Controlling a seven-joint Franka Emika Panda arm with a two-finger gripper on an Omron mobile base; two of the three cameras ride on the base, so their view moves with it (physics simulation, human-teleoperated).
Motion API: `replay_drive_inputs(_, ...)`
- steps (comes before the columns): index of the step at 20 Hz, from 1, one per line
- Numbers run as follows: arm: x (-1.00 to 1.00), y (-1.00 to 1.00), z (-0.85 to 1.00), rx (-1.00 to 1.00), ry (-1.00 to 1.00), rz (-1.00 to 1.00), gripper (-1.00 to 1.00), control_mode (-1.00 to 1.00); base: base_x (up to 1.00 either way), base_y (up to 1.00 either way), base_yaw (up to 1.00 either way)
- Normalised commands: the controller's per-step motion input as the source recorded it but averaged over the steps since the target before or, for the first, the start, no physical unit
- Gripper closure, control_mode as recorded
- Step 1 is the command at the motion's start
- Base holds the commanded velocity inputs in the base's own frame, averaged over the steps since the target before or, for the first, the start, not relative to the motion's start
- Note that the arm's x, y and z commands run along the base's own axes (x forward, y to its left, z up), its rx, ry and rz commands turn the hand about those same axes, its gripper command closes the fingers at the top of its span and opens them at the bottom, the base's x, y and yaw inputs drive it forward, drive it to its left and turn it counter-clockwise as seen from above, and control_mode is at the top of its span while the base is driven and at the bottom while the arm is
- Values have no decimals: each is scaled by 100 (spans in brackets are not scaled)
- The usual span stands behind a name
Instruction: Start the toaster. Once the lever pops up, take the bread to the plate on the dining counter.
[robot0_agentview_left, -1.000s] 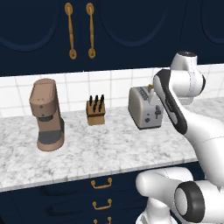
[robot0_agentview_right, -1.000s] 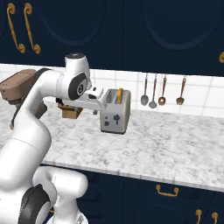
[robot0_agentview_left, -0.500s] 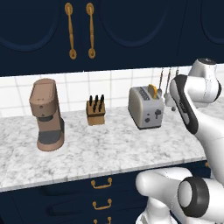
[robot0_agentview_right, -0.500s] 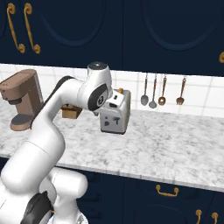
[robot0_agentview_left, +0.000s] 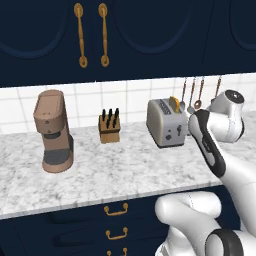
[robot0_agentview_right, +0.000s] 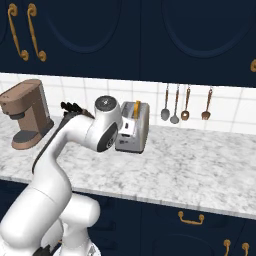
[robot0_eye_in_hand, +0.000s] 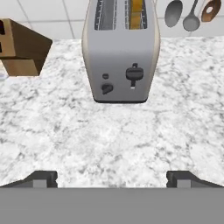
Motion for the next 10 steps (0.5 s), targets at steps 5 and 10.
replay_drive_inputs(5, 45, -26, -1, 0, -5, -1, -100, -100, 0, 0, 0)
replay_drive_inputs(10, 37, -6, 4, 0, 0, -2, -100, -100, 0, 0, 0)
